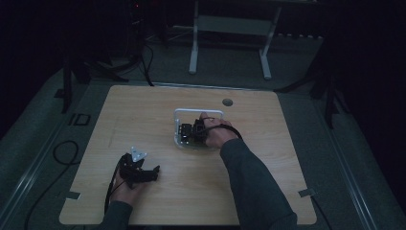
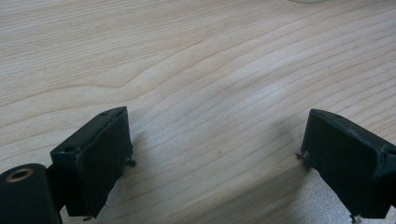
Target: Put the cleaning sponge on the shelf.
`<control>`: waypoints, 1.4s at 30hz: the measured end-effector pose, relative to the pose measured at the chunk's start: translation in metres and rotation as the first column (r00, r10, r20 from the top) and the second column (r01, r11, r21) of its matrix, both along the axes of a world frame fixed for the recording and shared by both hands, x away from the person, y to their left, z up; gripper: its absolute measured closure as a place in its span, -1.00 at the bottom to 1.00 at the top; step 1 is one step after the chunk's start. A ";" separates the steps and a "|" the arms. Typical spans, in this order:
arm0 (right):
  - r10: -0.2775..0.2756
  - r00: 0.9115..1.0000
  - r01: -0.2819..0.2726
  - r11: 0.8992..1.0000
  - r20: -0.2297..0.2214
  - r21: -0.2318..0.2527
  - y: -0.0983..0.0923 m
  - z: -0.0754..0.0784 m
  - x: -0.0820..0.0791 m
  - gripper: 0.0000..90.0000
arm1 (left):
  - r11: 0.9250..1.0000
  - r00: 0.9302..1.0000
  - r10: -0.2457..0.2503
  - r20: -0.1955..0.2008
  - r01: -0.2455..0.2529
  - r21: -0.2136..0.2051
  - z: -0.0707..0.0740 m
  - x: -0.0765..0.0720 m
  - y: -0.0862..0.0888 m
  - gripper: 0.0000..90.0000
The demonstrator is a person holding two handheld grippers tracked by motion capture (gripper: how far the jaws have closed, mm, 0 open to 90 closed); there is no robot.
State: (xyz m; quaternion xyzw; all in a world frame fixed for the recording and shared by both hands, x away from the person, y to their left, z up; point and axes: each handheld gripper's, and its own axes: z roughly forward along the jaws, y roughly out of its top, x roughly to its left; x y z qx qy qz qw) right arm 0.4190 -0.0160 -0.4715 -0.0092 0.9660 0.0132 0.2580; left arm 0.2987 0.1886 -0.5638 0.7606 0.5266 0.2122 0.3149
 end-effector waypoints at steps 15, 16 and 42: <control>0.002 1.000 -0.002 1.000 0.009 0.007 -0.001 -0.001 0.001 0.55 | 1.000 1.000 -0.001 0.000 0.001 0.001 0.000 0.000 0.000 -0.81; 0.002 1.000 -0.002 1.000 0.004 0.003 -0.001 -0.002 0.001 0.50 | 1.000 1.000 -0.001 -0.001 0.001 0.001 0.000 0.000 0.000 -0.81; -0.026 0.999 0.037 0.961 -0.045 0.276 -0.018 0.034 -0.025 0.26 | 1.000 1.000 0.000 0.001 0.000 0.000 0.000 0.000 0.000 -0.81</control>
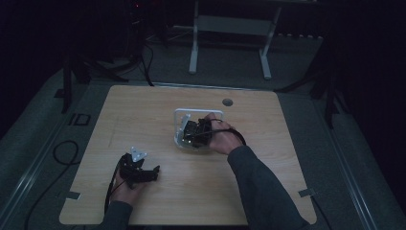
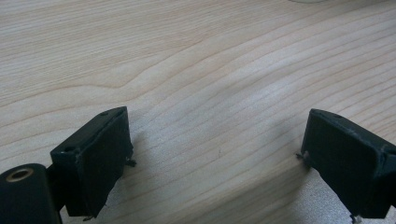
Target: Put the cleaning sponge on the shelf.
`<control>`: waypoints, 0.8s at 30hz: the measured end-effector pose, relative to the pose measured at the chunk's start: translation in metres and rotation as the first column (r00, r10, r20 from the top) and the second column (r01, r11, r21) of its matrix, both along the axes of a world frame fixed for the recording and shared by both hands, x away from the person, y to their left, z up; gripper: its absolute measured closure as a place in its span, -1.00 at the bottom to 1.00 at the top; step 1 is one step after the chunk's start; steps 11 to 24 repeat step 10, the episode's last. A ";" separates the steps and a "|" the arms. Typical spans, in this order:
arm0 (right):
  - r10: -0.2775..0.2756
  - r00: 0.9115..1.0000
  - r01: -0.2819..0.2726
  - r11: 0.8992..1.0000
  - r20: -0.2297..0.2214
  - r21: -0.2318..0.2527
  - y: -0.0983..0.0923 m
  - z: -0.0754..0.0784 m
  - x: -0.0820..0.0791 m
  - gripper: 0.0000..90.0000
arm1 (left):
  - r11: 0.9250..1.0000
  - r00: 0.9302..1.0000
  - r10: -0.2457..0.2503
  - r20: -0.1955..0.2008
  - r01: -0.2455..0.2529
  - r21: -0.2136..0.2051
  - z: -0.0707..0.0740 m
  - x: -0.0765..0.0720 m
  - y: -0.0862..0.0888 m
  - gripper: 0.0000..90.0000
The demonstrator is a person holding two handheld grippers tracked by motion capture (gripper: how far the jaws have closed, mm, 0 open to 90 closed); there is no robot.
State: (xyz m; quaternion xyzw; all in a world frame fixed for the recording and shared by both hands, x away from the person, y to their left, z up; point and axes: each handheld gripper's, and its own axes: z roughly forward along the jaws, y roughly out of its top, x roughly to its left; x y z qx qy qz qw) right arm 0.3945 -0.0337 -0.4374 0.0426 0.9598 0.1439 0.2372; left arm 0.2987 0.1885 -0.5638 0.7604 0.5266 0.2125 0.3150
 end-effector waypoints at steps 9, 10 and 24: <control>-0.006 0.995 0.017 0.993 -0.099 0.116 -0.014 0.003 -0.015 0.27 | 1.000 1.000 0.000 0.000 0.000 -0.001 0.000 0.000 0.000 -0.81; -0.009 0.994 0.024 0.992 -0.112 0.128 -0.016 0.002 -0.017 0.27 | 1.000 1.000 0.000 0.000 0.000 -0.001 0.000 0.000 0.000 -0.81; -0.009 0.994 0.024 0.992 -0.112 0.128 -0.016 0.002 -0.017 0.27 | 1.000 1.000 0.000 0.000 0.000 -0.001 0.000 0.000 0.000 -0.81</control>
